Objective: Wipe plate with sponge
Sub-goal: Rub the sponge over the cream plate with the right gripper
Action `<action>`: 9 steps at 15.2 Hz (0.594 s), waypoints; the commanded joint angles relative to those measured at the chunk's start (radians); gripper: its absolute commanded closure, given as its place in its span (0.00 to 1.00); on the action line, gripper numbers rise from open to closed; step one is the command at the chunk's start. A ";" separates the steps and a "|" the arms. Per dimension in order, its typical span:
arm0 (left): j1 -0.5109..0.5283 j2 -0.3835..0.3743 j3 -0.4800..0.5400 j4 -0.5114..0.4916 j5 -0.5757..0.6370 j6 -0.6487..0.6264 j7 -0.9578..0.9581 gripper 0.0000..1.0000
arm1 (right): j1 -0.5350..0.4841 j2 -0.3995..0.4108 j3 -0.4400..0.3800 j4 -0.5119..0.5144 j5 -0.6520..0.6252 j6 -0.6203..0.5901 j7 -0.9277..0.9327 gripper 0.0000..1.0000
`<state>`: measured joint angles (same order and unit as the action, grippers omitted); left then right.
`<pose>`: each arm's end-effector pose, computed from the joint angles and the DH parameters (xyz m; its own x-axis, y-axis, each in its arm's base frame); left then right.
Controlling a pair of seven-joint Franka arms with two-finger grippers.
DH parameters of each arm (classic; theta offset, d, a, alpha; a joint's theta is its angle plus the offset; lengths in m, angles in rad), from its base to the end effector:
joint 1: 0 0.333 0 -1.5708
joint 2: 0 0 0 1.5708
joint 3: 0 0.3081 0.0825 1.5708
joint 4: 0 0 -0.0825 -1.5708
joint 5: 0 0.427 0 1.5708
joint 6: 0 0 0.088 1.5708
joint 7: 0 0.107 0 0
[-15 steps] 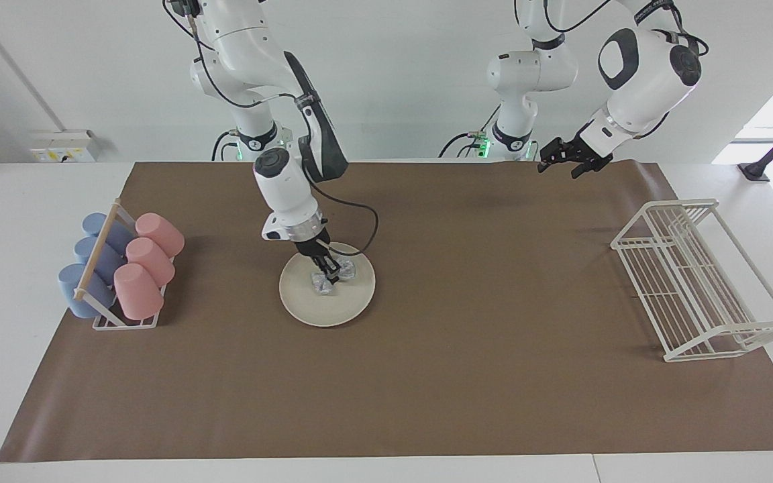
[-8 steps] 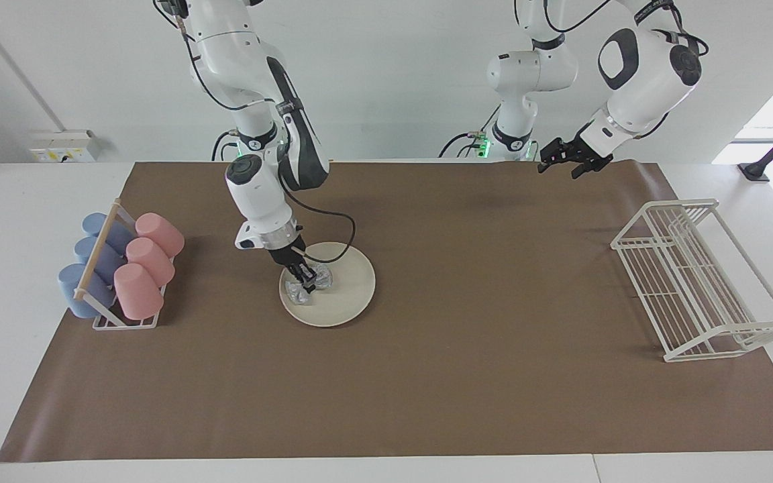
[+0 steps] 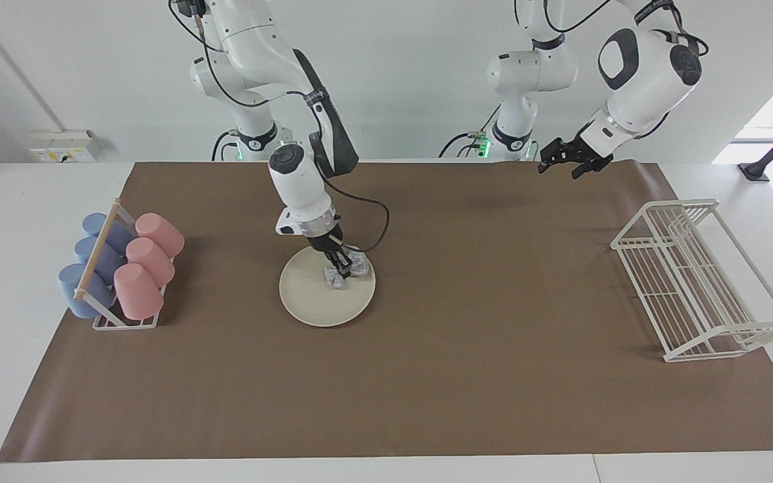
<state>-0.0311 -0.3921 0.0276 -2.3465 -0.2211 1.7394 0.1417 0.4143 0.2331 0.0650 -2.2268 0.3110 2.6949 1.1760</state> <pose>0.4492 -0.0212 0.4448 0.9766 -0.1088 -0.1853 -0.0619 -0.9682 0.2422 0.5315 0.2650 0.2497 0.5779 -0.8081 -0.1136 -0.8014 -0.5357 -0.2660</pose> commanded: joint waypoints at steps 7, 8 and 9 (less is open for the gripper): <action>0.011 0.012 -0.008 0.016 0.019 0.006 -0.011 0.00 | -0.020 -0.072 -0.005 0.074 0.005 -0.240 0.068 1.00; 0.013 0.012 -0.008 0.016 0.019 0.006 -0.011 0.00 | -0.022 -0.099 -0.007 0.108 0.004 -0.319 0.092 1.00; 0.011 0.012 -0.009 0.016 0.019 0.006 -0.017 0.00 | -0.022 -0.132 -0.008 0.139 -0.007 -0.392 0.120 1.00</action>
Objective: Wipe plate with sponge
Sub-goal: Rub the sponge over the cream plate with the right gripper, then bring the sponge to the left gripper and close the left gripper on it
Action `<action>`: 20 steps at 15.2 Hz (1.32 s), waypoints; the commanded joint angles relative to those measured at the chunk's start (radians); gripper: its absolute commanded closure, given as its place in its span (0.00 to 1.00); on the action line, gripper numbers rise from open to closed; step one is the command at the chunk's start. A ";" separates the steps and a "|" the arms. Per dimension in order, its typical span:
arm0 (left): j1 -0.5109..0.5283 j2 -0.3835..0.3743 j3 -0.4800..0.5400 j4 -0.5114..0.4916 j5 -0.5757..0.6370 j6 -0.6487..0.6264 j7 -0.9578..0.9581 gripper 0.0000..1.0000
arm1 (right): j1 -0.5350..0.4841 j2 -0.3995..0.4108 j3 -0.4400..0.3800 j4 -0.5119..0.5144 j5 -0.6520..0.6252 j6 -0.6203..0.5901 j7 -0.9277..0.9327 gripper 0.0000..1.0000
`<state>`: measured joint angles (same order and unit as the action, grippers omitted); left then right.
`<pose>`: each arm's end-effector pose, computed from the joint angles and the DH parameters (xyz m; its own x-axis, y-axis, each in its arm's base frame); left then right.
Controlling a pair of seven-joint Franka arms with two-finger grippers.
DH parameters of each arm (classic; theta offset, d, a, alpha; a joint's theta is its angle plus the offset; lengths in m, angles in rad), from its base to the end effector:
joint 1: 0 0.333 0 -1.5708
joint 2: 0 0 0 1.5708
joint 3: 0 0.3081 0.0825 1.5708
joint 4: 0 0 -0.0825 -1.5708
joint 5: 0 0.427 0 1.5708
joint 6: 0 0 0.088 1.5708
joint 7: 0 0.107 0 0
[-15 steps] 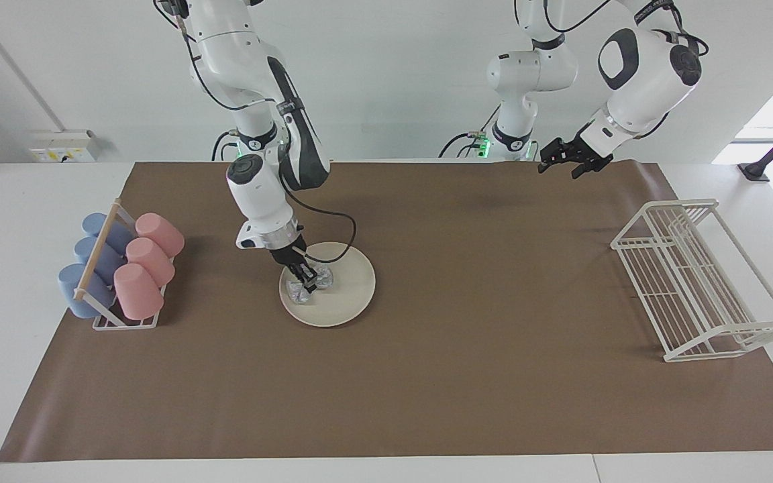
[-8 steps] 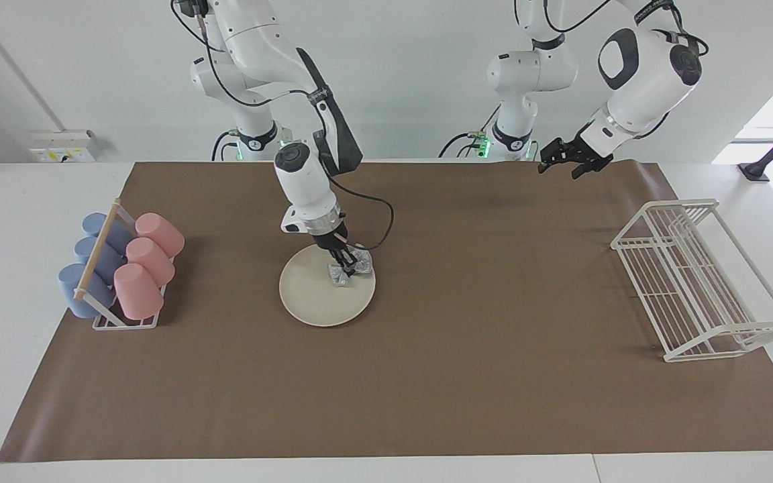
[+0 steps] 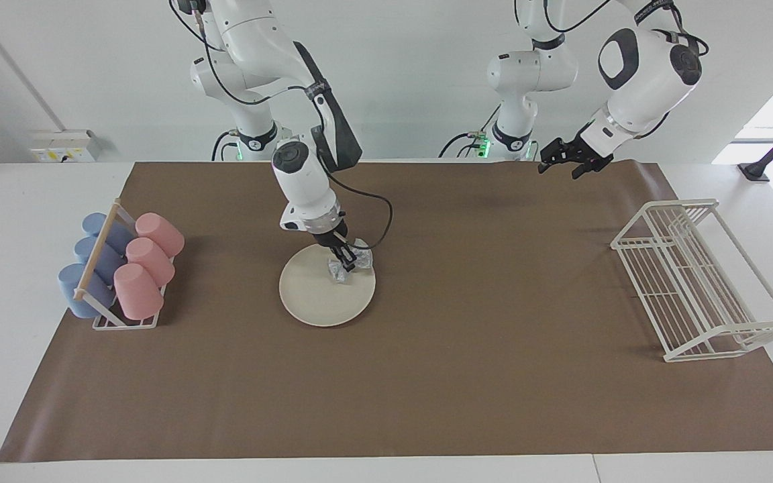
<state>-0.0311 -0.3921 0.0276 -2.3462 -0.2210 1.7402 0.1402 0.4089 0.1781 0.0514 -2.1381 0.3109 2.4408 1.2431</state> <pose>0.4494 -0.0212 0.4450 0.9770 -0.1072 -0.1846 -0.0606 -0.9685 0.2417 0.5429 0.2696 0.2976 0.5354 -0.8229 -0.1904 -0.8437 -0.5107 -0.1655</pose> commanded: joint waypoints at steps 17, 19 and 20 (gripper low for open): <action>-0.085 0.006 -0.017 0.013 -0.805 -0.050 -0.097 0.00 | 0.027 -0.230 0.065 0.512 -0.196 -0.792 0.632 1.00; -0.140 -0.010 -0.017 -0.014 -0.898 -0.006 -0.099 0.00 | 0.027 -0.239 0.090 0.498 -0.199 -0.784 0.687 1.00; -0.160 -0.028 -0.017 -0.037 -0.956 0.030 -0.099 0.00 | 0.027 -0.239 0.091 0.497 -0.197 -0.786 0.693 1.00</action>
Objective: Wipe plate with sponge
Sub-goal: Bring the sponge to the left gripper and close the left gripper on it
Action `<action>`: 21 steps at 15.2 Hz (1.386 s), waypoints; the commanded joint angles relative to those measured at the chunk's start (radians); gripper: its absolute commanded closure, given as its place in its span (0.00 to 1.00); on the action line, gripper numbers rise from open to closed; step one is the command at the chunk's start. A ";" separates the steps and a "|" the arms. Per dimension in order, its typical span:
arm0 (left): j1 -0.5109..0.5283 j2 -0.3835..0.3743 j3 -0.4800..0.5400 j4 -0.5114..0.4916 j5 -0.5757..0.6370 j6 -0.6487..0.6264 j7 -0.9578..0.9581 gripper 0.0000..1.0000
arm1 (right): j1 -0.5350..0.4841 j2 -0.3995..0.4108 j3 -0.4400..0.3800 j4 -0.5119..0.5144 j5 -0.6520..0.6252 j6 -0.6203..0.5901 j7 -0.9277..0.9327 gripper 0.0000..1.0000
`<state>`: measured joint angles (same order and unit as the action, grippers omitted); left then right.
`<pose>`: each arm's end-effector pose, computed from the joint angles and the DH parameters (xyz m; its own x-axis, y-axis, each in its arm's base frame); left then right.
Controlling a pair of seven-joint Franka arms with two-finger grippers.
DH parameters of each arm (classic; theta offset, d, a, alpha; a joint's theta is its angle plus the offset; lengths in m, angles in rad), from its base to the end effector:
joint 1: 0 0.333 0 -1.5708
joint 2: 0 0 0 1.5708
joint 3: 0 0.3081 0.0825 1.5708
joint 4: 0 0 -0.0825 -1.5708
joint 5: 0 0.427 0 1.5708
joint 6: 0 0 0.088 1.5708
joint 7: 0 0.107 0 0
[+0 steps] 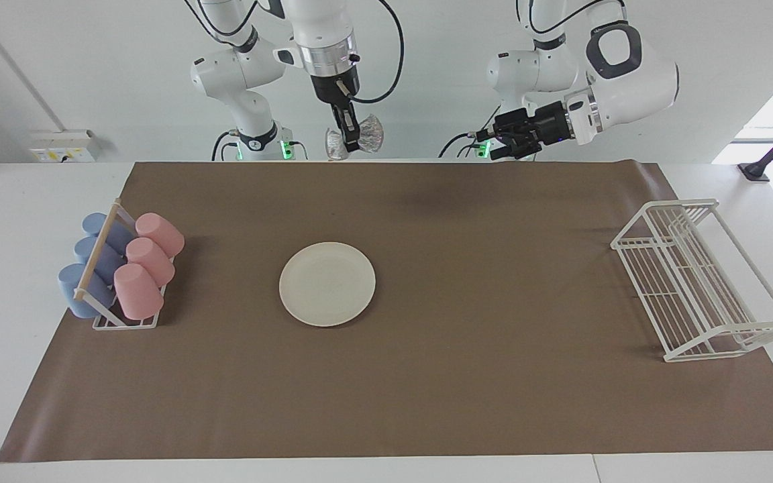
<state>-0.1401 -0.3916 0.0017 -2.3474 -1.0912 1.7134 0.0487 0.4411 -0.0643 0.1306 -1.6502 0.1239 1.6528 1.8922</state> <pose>0.4482 -0.1460 0.4870 0.9622 -0.0298 -0.2706 0.2198 -0.5016 0.8367 0.4848 0.3292 0.6213 0.2414 -0.9617 -0.1301 -0.9704 -0.2401 -0.0260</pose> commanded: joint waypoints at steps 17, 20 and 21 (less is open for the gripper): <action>-0.400 0.034 -0.083 0.031 -0.473 0.625 -0.288 0.02 | 0.022 -0.014 0.012 -0.022 -0.013 0.013 0.105 1.00; -0.400 0.043 -0.126 0.033 -0.473 0.689 -0.296 0.12 | 0.022 -0.014 0.014 -0.022 -0.013 0.013 0.103 1.00; -0.400 0.043 -0.128 0.034 -0.473 0.687 -0.297 0.13 | 0.022 -0.014 0.014 -0.022 -0.013 0.013 0.103 1.00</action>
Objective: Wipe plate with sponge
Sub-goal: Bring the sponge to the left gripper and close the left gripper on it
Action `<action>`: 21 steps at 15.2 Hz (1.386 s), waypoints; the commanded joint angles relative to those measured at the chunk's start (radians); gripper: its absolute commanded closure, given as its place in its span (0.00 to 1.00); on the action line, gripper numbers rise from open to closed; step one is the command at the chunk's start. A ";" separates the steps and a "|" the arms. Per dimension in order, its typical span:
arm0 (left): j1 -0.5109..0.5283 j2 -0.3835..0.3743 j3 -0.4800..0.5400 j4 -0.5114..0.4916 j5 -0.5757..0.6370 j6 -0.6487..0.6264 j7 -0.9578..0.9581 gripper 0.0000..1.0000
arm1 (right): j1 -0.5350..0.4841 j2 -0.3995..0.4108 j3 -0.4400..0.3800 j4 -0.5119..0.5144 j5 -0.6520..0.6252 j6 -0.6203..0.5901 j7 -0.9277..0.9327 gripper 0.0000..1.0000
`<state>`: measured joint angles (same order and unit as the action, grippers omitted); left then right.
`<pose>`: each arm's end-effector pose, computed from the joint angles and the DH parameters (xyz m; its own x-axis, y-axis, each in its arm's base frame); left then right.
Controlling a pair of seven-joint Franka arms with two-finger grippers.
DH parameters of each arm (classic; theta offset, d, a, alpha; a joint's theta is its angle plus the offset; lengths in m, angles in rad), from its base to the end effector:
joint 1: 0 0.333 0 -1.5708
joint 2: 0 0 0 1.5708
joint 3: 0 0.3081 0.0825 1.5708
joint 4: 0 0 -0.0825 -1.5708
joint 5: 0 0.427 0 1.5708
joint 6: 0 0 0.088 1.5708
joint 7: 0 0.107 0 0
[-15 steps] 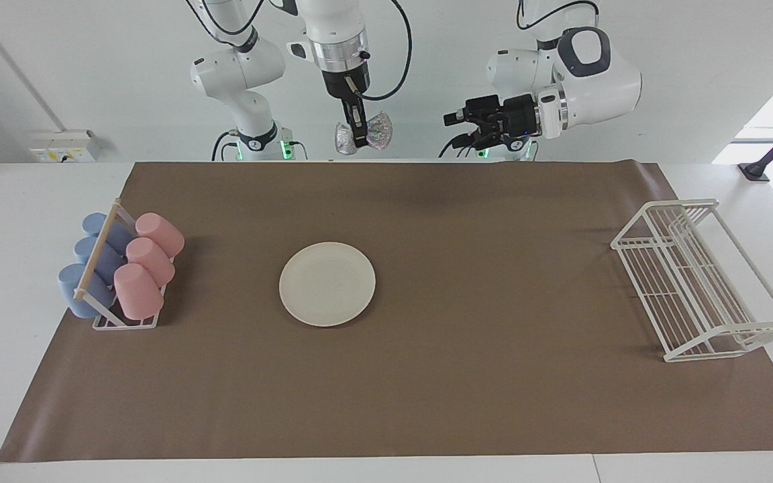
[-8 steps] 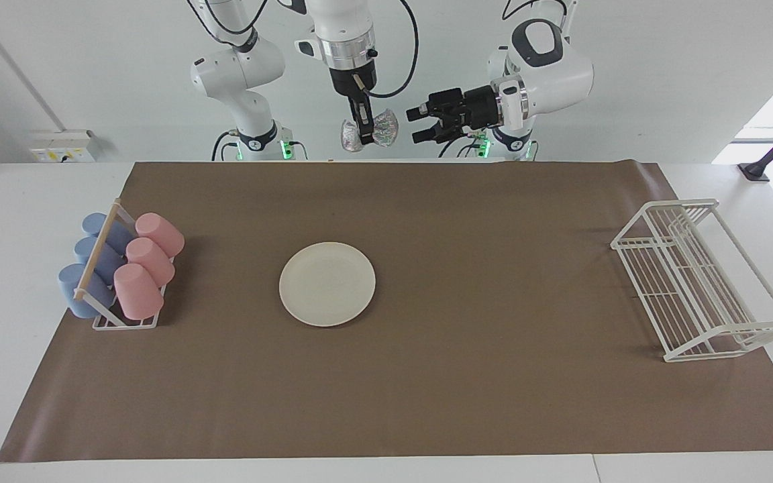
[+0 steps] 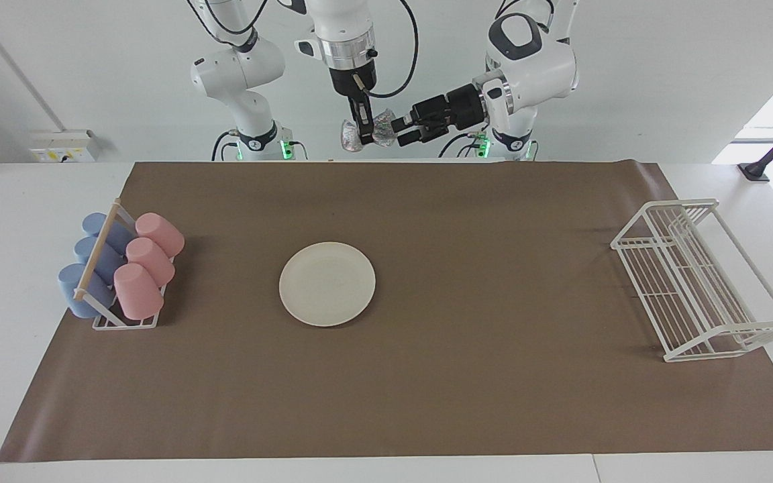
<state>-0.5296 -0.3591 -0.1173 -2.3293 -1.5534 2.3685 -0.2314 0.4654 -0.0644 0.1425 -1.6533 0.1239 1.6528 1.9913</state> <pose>0.4076 -0.3266 0.5047 0.8630 0.2543 -0.4364 0.4917 -0.2253 0.8411 0.4724 0.3467 0.6196 0.1793 -0.9752 -0.1301 -0.9837 -0.1795 -0.0105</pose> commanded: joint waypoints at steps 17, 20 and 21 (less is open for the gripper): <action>0.011 0.011 -0.001 0.028 -0.005 -0.052 -0.129 1.00 | -0.013 -0.012 0.000 -0.013 -0.030 0.005 -0.008 0.14; 0.011 0.011 -0.001 0.028 -0.001 -0.054 -0.138 1.00 | -0.037 -0.014 -0.003 -0.014 -0.030 0.002 -0.174 0.00; 0.013 0.011 -0.001 0.028 0.001 -0.054 -0.140 1.00 | -0.050 -0.015 -0.004 -0.014 -0.030 0.001 -0.266 0.00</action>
<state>-0.5300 -0.3526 -0.1210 -2.3109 -1.5536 2.3393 -0.3544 0.4510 -0.0651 0.1360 -1.6541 0.1136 1.6525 1.8743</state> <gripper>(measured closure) 0.921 0.352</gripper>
